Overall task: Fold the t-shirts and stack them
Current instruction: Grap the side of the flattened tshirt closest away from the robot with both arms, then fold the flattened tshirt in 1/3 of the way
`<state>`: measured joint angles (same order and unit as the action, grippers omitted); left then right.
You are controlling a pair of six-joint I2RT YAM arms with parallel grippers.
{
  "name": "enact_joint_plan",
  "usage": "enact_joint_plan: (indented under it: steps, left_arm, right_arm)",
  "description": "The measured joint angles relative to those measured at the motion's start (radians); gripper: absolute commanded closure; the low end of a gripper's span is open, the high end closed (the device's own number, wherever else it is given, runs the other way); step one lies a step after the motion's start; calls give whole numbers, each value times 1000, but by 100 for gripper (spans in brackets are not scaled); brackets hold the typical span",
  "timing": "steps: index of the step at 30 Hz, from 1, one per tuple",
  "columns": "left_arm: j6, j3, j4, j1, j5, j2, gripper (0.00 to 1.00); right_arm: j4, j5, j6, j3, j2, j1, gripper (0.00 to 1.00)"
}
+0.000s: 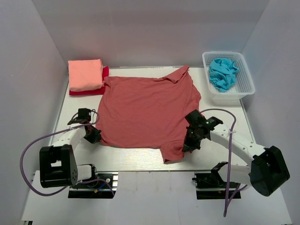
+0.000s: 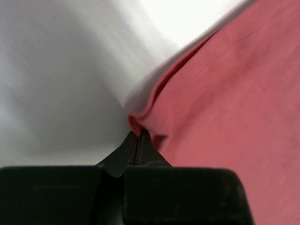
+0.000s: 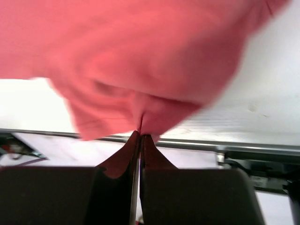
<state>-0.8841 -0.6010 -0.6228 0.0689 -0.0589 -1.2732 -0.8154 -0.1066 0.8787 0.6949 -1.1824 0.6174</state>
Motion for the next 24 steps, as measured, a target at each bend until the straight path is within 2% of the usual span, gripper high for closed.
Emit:
enact_joint_plan:
  steps: [5,11,24]
  left_arm:
    - [11,-65,-135,0,7,3,100]
    - [15,-233,-212,0,35,-13,100]
    - [-16,-540,-184,6,122,-349,100]
  right_arm:
    - [-40,26,-10,152,-56,-10,100]
    - [-113,74,-53,356,-181,-80,100]
    - [-151,77,-143,709,-424,-289,100]
